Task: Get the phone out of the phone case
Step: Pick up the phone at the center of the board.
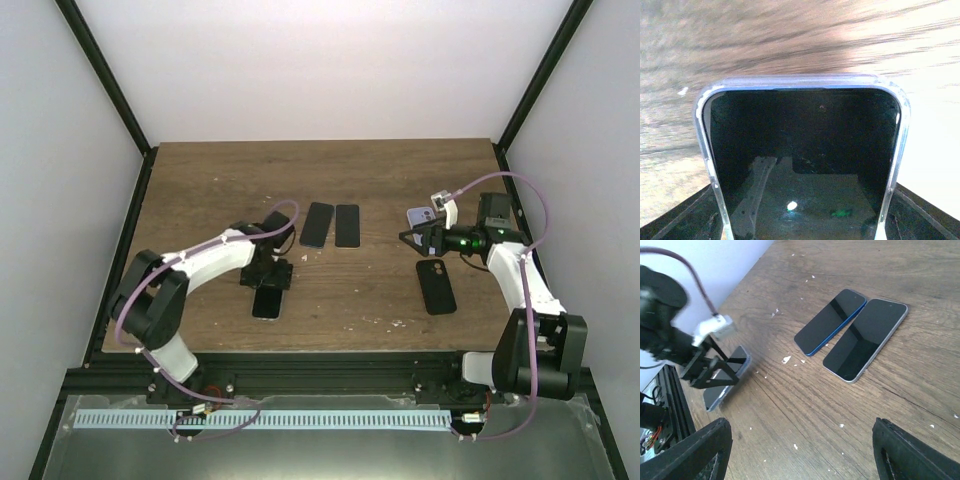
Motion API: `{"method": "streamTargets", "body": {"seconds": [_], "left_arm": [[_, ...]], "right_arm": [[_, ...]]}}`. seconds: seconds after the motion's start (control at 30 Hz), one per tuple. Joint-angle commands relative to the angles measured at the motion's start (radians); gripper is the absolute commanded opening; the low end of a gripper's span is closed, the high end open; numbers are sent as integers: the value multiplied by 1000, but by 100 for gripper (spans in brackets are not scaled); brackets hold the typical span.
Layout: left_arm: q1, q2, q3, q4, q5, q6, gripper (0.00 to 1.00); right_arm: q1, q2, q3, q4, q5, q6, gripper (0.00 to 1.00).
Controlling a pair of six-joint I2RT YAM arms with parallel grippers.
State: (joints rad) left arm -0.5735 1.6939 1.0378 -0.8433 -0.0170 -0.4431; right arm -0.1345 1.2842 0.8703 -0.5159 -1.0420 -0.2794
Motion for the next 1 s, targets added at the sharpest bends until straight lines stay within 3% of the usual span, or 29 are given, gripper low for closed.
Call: {"method": "streamTargets", "body": {"seconds": [0.0,0.13,0.27,0.33,0.5,0.63,0.8,0.97], "left_arm": [[-102,-150,125,-7,12,-45,57],[-173,-260,136,125,23,-103,54],[-230,-356,78,365,-24,-162,53],[-255,-386,55,482,-70,-194,53],[-314,-411,-2,772,-69,-208,50],[-347,-393,34,782,-163,-223,50],[-362,-394,27,794,-260,-290,52],[-370,-431,-32,854,-347,-357,52]], "right_arm": [[3,14,48,-7,41,-6,79],[5,-39,113,-35,99,-41,80],[12,-128,198,-59,91,-121,83],[12,-122,250,-111,11,-140,98],[36,-58,324,-314,-306,-215,100],[122,-30,366,-303,-171,-143,83],[336,-50,320,-276,86,-135,74],[501,-26,291,-250,228,-91,58]]}}
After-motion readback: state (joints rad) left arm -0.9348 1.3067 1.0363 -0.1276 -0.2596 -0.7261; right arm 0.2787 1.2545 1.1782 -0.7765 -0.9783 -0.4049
